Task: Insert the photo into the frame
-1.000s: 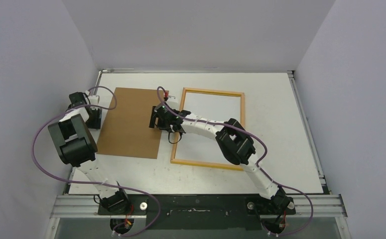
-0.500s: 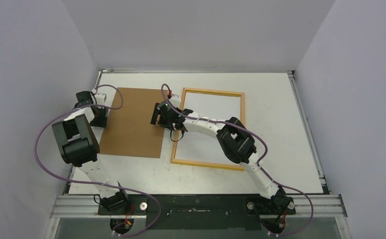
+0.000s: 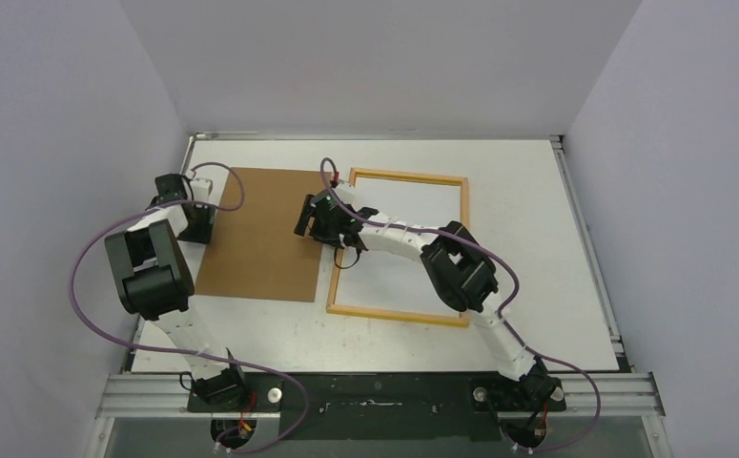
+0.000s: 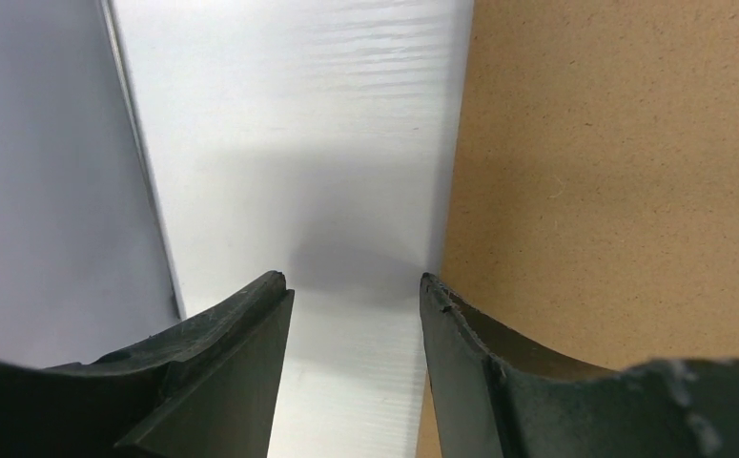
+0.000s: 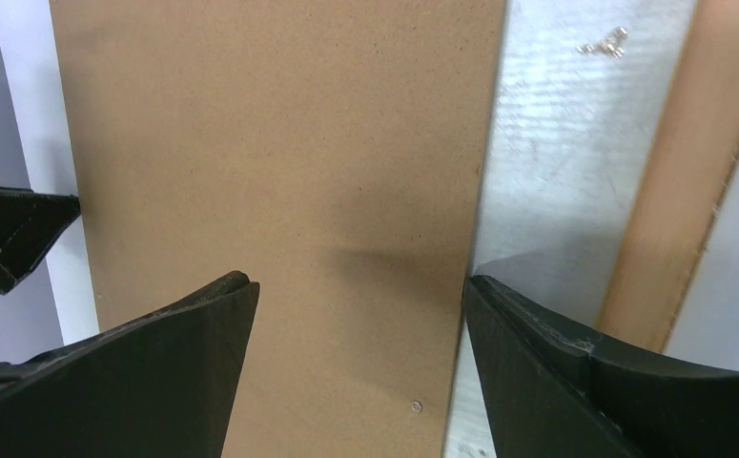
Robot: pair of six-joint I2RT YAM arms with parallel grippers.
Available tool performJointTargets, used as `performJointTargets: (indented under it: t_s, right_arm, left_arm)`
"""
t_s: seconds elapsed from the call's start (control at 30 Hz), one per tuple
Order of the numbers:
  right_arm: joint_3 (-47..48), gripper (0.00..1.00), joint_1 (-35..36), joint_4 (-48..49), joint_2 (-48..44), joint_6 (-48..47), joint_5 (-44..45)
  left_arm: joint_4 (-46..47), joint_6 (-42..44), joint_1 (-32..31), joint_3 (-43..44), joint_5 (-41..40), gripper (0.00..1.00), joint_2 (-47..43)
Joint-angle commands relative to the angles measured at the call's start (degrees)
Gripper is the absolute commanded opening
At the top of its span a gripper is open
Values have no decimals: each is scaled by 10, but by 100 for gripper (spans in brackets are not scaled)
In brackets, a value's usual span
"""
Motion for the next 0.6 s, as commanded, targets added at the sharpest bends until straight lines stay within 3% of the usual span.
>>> performJointTargets:
  t_s: [0.0, 0.57]
  right_arm:
    - [-36, 81, 8, 42, -78, 30, -39]
    - [-114, 80, 19, 92, -175, 41, -49]
  left_arm:
    - [-49, -30, -36, -23, 63, 51, -1]
    - [-49, -38, -79, -29, 55, 49, -9]
